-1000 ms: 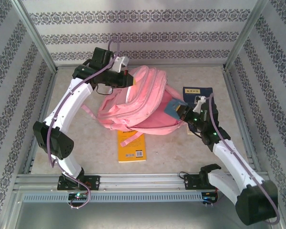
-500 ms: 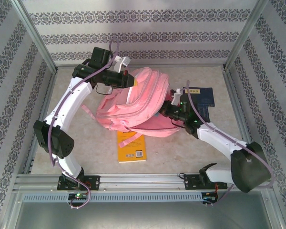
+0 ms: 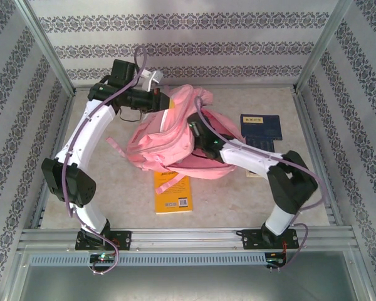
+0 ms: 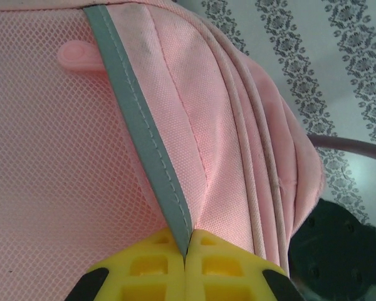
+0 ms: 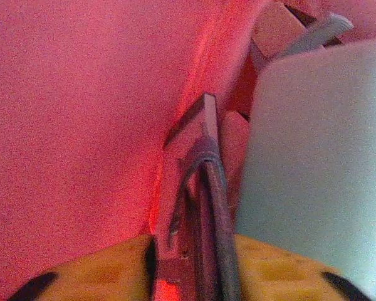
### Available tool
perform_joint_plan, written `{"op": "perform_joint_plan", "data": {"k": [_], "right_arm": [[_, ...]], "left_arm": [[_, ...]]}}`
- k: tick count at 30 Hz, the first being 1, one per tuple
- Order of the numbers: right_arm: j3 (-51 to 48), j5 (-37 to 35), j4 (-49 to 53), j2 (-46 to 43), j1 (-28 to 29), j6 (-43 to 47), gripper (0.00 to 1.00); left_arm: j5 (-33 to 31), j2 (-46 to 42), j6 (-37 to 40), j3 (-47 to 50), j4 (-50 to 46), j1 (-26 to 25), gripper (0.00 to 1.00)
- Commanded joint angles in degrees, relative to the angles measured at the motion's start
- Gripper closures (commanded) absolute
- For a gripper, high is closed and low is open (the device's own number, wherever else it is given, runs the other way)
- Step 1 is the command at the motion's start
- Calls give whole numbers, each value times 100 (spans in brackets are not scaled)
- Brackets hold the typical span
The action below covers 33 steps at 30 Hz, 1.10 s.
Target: Pack books, pencil case, and school supplies into a backpack
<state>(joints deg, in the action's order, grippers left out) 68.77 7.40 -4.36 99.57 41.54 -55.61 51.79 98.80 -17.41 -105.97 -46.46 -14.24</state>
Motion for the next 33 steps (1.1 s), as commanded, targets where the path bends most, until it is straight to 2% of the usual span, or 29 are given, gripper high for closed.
{"op": "perform_joint_plan", "data": {"k": [1, 3, 5, 9, 12, 16, 21, 25, 29, 33], "right_arm": [[727, -689, 519, 452, 277, 325, 40], [899, -740, 654, 525, 292, 414, 26], [809, -795, 577, 408, 291, 550, 19], [505, -577, 329, 80, 239, 833, 10], [289, -155, 43, -100, 173, 970, 3], [-11, 323, -227, -371, 84, 1093, 2], [-617, 398, -394, -974, -170, 1126, 4], [-923, 368, -101, -1449, -309, 1488, 6], [-1141, 138, 243, -2011, -343, 1825, 5], [-1226, 81, 635, -2466, -353, 2050, 5]], "left_arm": [[730, -397, -225, -176, 1192, 33, 100], [711, -421, -362, -73, 1341, 117, 100], [621, -495, -466, 63, 1497, 195, 100], [267, -724, -624, 390, 1757, 383, 100], [67, -883, -798, 598, 1945, 544, 100], [-577, -1027, -730, 732, 1644, 697, 100], [-2373, -1492, -510, 1084, 1203, 755, 100], [-3374, -1708, -363, 1226, 971, 774, 100], [-3848, -1610, -318, 1368, 956, 789, 100], [-3694, -1159, -305, 1327, 1178, 782, 100]]}}
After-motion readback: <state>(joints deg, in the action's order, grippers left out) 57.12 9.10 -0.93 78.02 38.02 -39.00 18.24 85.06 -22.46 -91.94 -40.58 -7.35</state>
